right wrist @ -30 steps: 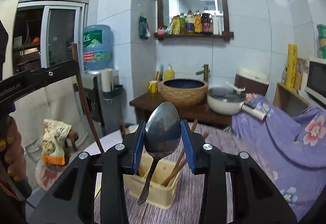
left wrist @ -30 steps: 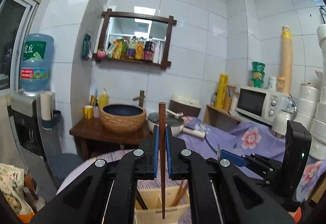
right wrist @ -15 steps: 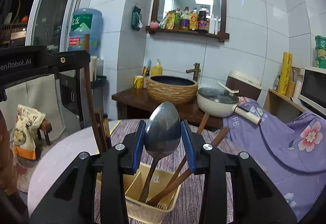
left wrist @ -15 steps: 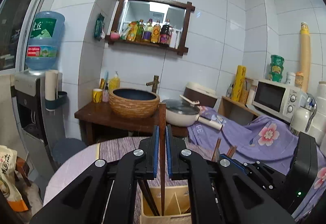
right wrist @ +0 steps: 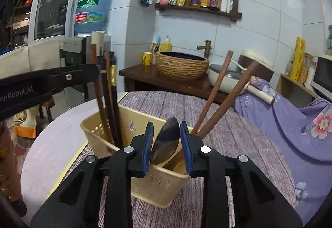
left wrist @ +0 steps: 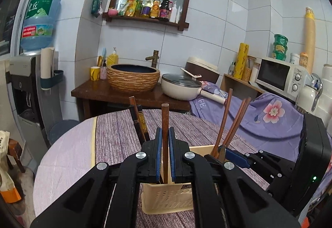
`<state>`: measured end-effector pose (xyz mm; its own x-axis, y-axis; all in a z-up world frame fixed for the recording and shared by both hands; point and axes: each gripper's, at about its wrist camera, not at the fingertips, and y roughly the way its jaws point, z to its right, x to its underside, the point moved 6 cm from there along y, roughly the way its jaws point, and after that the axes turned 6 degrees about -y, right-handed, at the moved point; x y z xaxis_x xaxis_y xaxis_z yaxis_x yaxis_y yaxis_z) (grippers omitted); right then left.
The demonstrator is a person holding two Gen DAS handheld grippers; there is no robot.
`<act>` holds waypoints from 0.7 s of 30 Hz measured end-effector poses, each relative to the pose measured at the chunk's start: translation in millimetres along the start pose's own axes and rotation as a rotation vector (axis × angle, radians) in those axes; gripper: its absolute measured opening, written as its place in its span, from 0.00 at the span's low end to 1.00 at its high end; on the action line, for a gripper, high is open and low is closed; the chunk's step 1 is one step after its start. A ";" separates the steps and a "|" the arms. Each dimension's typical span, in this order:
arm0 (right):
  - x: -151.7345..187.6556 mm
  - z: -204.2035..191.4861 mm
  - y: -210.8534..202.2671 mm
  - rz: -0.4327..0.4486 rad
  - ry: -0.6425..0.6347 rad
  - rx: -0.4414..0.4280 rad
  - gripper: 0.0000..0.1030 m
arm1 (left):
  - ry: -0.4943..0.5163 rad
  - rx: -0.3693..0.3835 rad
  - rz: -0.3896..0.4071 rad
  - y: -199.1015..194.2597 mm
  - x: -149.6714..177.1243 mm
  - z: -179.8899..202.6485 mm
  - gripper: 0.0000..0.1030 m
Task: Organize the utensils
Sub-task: 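Lower the spoon and chopstick into the holder and open both grippers, then move both open grippers back down to the remaining utensils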
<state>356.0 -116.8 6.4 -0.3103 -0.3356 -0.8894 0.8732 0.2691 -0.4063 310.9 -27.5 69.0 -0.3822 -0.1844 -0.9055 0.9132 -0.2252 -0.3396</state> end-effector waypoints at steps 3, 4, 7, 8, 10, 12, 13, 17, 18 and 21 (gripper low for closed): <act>1.4 -1.5 -5.5 0.023 -0.009 0.012 0.40 | -0.005 0.015 -0.001 -2.8 0.3 -0.2 0.06; 2.0 -1.3 -8.1 0.029 -0.011 0.013 0.40 | -0.008 0.016 -0.003 -4.1 0.2 -1.3 0.07; 4.7 -0.5 -17.7 0.036 0.004 0.000 0.40 | -0.024 0.026 -0.003 -11.1 0.9 -3.9 0.12; 6.6 0.1 -22.7 0.040 0.012 -0.007 0.41 | -0.034 0.034 -0.001 -15.0 1.3 -5.7 0.24; 9.0 2.5 -32.2 0.044 0.023 -0.016 0.46 | -0.053 0.040 0.003 -23.3 3.7 -8.9 0.46; 14.0 2.8 -41.3 0.042 0.032 -0.027 0.46 | -0.057 0.037 0.009 -31.6 8.4 -9.7 0.53; 15.8 3.0 -45.4 0.041 0.035 -0.030 0.46 | -0.051 0.037 0.004 -34.0 11.1 -8.1 0.54; 33.2 1.0 -56.6 -0.012 0.063 -0.061 0.47 | -0.038 0.025 -0.037 -44.2 30.1 -6.2 0.63; 39.5 0.2 -57.7 -0.036 0.073 -0.071 0.47 | -0.037 0.027 -0.047 -47.3 35.9 -5.9 0.64; 62.6 -0.9 -58.5 -0.113 0.095 -0.080 0.47 | -0.019 0.040 -0.117 -53.0 62.7 -1.9 0.64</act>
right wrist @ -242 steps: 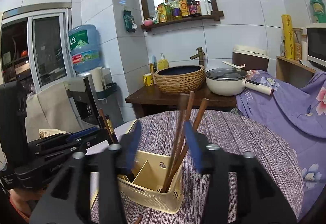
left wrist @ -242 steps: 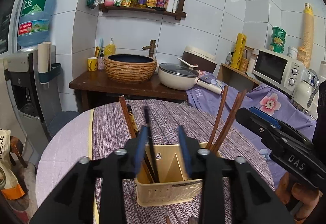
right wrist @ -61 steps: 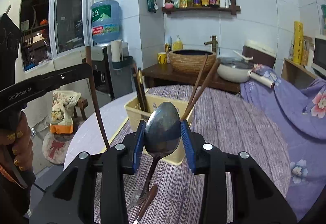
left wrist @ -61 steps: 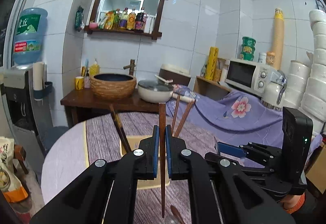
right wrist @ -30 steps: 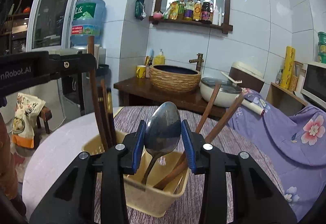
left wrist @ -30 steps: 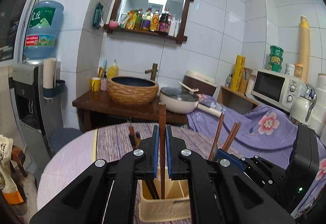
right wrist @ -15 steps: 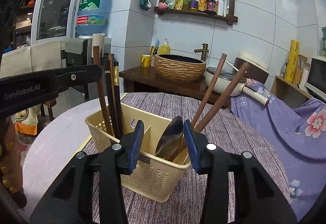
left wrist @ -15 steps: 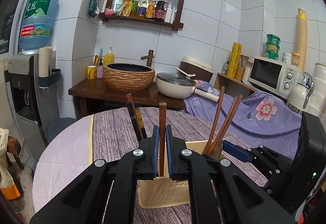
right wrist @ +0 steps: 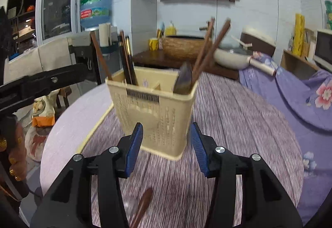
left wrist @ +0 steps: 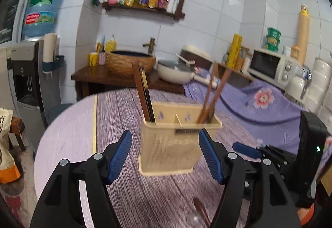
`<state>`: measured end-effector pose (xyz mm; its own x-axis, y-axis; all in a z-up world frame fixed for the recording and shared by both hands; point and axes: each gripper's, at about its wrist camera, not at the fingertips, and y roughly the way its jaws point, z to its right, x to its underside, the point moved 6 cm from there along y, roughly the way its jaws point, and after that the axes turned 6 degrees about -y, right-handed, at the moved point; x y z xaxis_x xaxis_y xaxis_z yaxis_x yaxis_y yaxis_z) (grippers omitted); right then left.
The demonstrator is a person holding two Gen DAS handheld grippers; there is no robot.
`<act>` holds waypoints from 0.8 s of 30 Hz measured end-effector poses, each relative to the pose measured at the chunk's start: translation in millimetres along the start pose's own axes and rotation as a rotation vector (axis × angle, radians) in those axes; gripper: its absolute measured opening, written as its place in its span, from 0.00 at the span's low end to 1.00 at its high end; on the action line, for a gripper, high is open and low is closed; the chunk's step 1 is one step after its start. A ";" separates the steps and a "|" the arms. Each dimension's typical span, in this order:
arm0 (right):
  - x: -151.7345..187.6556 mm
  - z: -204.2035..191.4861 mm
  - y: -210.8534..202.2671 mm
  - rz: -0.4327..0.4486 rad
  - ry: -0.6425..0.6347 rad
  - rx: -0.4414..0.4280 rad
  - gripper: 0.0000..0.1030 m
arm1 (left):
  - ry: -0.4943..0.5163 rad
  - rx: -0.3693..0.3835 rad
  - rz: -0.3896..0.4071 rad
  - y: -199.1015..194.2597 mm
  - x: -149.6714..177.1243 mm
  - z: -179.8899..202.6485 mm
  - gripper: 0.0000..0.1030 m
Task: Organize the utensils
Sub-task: 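Move both open grippers back down to the remaining utensils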
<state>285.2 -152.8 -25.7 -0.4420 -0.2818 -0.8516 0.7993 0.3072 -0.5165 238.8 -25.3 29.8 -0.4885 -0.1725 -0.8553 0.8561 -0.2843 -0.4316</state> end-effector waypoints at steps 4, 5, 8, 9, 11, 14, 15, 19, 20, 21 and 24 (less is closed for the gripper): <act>30.1 5.1 1.7 -0.057 0.055 0.009 0.47 | 0.041 0.021 -0.136 7.2 47.1 8.4 0.62; 39.0 7.7 2.5 -0.071 0.077 0.012 0.47 | 0.054 0.029 -0.175 10.3 61.5 12.3 0.62; 59.4 13.4 2.4 -0.101 0.126 0.011 0.47 | 0.077 0.047 -0.263 18.3 96.7 19.5 0.58; 65.4 14.7 2.5 -0.112 0.135 0.012 0.47 | 0.078 0.047 -0.289 21.3 106.6 20.4 0.56; 76.6 16.4 1.9 -0.131 0.144 0.014 0.47 | 0.082 0.056 -0.344 26.8 125.7 21.6 0.52; 88.0 20.4 -0.6 -0.143 0.165 0.008 0.47 | 0.098 0.055 -0.391 30.4 143.4 22.2 0.50; 90.9 21.7 -1.6 -0.143 0.174 0.007 0.47 | 0.103 0.054 -0.407 31.2 148.0 22.3 0.49; 97.8 24.5 -2.3 -0.147 0.199 -0.001 0.47 | 0.142 0.049 -0.443 33.6 160.4 25.3 0.48; 99.3 24.3 -1.9 -0.150 0.201 -0.004 0.47 | 0.152 0.044 -0.453 35.0 163.1 26.3 0.47; 99.8 24.2 -1.7 -0.151 0.203 -0.006 0.47 | 0.157 0.043 -0.465 37.1 165.6 26.8 0.45; 101.0 22.6 -0.9 -0.152 0.209 -0.017 0.47 | 0.168 0.028 -0.474 41.9 169.4 27.0 0.42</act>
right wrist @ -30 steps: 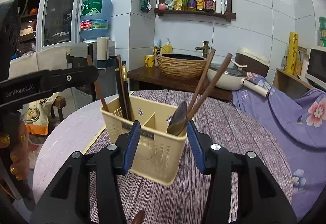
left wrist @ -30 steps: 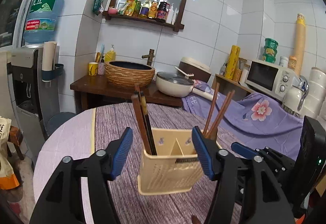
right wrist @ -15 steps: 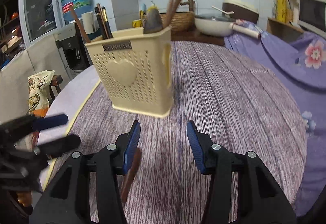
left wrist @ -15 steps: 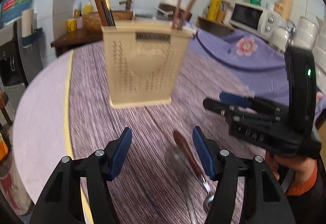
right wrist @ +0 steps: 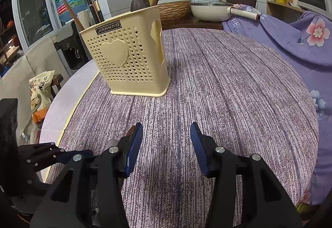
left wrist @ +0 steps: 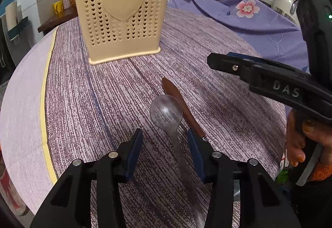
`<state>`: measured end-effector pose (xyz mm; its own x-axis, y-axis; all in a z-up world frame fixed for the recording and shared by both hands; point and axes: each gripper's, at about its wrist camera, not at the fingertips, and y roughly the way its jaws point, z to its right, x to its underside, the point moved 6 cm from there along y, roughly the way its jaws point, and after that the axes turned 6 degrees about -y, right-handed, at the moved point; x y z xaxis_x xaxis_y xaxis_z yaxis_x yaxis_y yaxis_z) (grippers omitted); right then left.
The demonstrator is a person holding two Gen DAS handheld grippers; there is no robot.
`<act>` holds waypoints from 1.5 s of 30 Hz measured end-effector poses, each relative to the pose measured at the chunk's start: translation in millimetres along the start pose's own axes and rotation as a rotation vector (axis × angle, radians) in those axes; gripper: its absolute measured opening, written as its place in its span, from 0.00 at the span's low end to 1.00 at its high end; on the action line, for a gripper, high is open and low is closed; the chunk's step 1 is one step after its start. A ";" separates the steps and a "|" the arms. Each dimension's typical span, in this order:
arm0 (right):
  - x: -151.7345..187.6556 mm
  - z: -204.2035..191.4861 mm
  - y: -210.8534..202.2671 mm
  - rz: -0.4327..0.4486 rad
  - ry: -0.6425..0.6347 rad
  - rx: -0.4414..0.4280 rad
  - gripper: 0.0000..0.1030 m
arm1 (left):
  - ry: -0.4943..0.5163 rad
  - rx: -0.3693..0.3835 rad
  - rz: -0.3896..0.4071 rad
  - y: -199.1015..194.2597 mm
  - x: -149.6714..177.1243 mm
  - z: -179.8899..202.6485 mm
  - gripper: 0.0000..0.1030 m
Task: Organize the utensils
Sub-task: 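Move both open grippers back down to the remaining utensils, then close the left gripper on the clear plastic spoon while the right grasps the brown-handled spoon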
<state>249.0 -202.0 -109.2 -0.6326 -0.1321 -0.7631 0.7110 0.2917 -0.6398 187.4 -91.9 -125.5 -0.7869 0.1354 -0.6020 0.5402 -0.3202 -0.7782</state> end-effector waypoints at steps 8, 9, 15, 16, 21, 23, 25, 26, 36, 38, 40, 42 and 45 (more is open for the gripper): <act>1.5 3.2 -3.7 0.008 0.027 -0.007 0.47 | 0.033 -0.051 -0.001 8.4 -8.6 6.7 0.42; 1.8 3.9 -3.9 0.008 0.030 -0.006 0.47 | 0.042 -0.062 0.001 10.4 -10.5 8.0 0.41; 4.2 8.0 -3.5 -0.002 0.035 -0.001 0.47 | 0.061 -0.103 0.013 18.1 -19.0 13.0 0.38; 4.6 8.5 -3.4 -0.003 0.036 0.000 0.47 | 0.060 -0.107 0.014 18.9 -20.1 13.3 0.36; 6.0 7.2 -0.2 -0.015 0.033 0.001 0.47 | 0.050 -0.104 0.021 19.5 -22.3 13.3 0.35; 6.4 4.3 2.2 -0.024 0.024 -0.005 0.47 | 0.028 -0.086 0.029 17.9 -23.3 11.0 0.35; 6.5 1.4 4.0 -0.030 0.017 -0.011 0.47 | 0.009 -0.079 0.048 13.1 -25.1 7.2 0.35; 6.3 -0.6 5.2 -0.037 0.014 -0.020 0.47 | 0.001 -0.083 0.061 9.1 -26.6 4.1 0.35; 12.6 -41.2 35.2 -0.159 -0.085 -0.048 0.47 | -0.167 -0.110 0.270 -59.7 -48.4 -50.3 0.35; 14.9 -48.7 43.7 -0.186 -0.099 -0.047 0.46 | -0.169 -0.115 0.297 -68.5 -51.9 -51.3 0.35; 16.4 -53.3 49.7 -0.207 -0.109 -0.038 0.42 | -0.171 -0.110 0.319 -75.2 -54.0 -51.9 0.35; 16.6 -56.2 52.5 -0.208 -0.124 -0.012 0.36 | -0.170 -0.105 0.333 -78.7 -55.4 -52.5 0.35; 14.4 -57.1 56.2 -0.211 -0.139 0.020 0.23 | -0.171 -0.095 0.343 -79.6 -56.8 -52.1 0.35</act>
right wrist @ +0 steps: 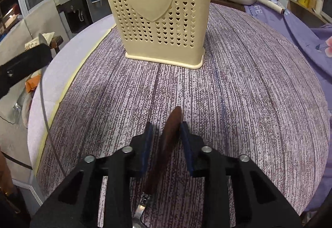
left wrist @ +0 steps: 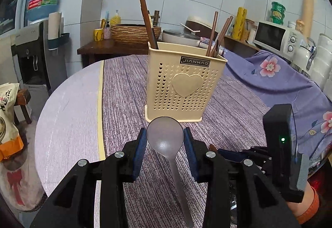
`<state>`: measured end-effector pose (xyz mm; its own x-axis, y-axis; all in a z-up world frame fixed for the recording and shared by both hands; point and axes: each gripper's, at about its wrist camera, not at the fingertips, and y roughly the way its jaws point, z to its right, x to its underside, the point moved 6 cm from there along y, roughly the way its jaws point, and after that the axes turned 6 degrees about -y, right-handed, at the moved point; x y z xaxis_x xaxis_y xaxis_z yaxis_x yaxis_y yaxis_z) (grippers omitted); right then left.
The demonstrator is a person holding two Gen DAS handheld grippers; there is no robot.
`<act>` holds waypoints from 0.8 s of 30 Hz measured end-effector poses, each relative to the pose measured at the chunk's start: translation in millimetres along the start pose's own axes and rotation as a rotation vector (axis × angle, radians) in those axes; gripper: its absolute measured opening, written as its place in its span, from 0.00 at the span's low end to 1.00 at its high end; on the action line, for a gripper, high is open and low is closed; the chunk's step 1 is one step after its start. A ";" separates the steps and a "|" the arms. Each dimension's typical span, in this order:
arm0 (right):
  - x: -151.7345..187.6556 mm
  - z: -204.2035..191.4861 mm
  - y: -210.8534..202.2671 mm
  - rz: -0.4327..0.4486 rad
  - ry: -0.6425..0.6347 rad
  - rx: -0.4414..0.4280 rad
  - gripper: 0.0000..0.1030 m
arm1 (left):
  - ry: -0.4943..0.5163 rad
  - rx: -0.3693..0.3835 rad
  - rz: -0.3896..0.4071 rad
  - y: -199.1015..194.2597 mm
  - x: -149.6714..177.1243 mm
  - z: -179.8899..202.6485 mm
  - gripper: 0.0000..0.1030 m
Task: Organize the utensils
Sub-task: 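Close the left gripper on the clear plastic spoon while the right grasps the brown-handled spoon, then lift both held spoons and carry them above the beige holder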
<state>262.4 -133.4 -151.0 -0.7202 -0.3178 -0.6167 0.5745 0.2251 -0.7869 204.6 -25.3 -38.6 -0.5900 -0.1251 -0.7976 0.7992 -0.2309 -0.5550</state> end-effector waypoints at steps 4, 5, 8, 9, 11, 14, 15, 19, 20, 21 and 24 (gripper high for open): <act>-1.6 0.7 0.8 0.003 0.012 -0.023 0.19 | -0.003 0.010 0.010 -1.7 -0.1 -0.2 0.35; -2.1 1.2 -0.3 0.009 0.028 -0.046 0.18 | -0.004 0.011 0.014 -2.8 -0.8 -0.5 0.35; -7.2 4.4 -12.9 0.055 0.062 -0.079 0.18 | -0.003 0.009 0.026 -5.7 -3.7 -2.3 0.35; -9.7 5.4 -18.7 0.075 0.066 -0.085 0.18 | -0.001 0.008 0.027 -6.2 -4.1 -2.1 0.35; -15.3 7.1 -33.9 0.123 0.076 -0.112 0.17 | 0.002 0.011 0.029 -7.5 -4.2 -2.2 0.35; -20.9 11.5 -58.9 0.186 0.083 -0.143 0.16 | -0.002 0.015 0.038 -10.3 -5.5 -2.3 0.35; -21.4 14.0 -67.0 0.203 0.089 -0.157 0.16 | -0.003 0.016 0.041 -10.9 -5.9 -2.4 0.35; -23.1 26.2 -98.9 0.262 0.108 -0.209 0.16 | -0.006 0.020 0.046 -12.7 -8.1 -0.5 0.35; -23.0 29.1 -105.9 0.274 0.113 -0.219 0.16 | -0.008 0.025 0.046 -13.3 -8.5 0.4 0.35; -22.9 32.5 -111.9 0.286 0.117 -0.229 0.16 | -0.010 0.028 0.051 -14.5 -9.2 1.3 0.35; -22.9 37.0 -130.4 0.325 0.123 -0.253 0.16 | -0.007 0.028 0.068 -17.7 -12.4 4.6 0.35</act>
<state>218.4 -189.6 -33.5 -0.5670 -0.0843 -0.8194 0.6770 0.5190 -0.5218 197.2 -24.0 -17.9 -0.5351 -0.1487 -0.8316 0.8341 -0.2488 -0.4923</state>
